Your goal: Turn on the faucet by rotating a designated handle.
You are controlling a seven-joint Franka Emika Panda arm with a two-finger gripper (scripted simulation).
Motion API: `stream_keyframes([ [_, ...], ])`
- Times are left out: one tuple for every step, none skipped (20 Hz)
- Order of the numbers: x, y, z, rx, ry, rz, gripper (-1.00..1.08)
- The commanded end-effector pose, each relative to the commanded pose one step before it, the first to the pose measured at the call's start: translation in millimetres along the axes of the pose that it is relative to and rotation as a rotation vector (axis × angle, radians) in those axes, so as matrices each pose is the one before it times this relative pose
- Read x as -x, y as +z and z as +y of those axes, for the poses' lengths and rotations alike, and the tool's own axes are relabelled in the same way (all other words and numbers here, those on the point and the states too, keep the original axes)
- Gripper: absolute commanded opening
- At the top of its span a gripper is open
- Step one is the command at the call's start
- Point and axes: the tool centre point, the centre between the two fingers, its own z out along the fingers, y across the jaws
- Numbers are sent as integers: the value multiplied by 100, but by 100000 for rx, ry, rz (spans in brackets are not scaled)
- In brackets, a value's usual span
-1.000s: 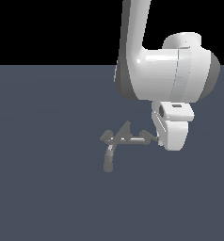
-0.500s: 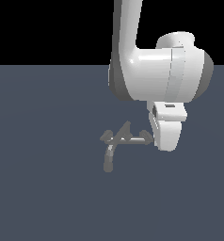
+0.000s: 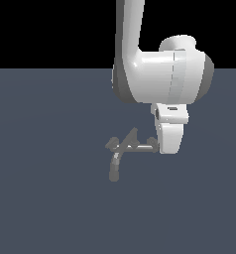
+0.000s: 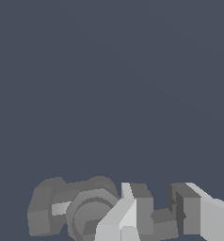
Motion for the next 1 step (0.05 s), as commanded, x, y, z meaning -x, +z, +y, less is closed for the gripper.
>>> stream_keyframes([
  [5970,-136,-1633,-2189,-9447,-1928,-100],
])
